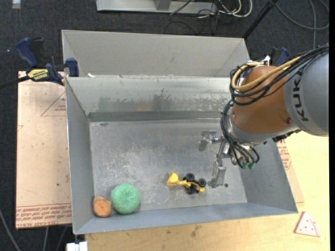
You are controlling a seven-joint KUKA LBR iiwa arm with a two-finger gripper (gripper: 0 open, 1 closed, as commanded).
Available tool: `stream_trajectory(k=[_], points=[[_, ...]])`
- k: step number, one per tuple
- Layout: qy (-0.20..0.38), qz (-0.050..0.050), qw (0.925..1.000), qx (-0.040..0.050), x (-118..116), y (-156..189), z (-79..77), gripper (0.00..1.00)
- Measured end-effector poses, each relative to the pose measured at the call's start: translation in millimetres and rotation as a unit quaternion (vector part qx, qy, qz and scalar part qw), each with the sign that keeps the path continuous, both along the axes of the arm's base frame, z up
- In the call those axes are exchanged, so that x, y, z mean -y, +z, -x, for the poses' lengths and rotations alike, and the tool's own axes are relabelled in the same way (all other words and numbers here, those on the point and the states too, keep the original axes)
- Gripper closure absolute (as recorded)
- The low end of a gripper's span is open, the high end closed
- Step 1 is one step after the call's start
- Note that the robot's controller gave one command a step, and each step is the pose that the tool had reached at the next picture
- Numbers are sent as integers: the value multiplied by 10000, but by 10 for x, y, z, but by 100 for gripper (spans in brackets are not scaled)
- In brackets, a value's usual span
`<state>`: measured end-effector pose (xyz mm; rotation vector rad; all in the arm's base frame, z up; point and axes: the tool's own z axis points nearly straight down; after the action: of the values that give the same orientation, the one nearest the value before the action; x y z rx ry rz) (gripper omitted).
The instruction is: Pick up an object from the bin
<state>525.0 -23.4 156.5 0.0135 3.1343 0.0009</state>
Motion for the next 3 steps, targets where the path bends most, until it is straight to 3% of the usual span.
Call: stream_trajectory(k=[1, 2, 3], points=[[785, 0, 9969, -28, 20, -485, 89, 0], [832, -2, 9965, -36, 103, -731, 250, 0], [551, 1, 9985, -32, 26, -807, 235, 0]])
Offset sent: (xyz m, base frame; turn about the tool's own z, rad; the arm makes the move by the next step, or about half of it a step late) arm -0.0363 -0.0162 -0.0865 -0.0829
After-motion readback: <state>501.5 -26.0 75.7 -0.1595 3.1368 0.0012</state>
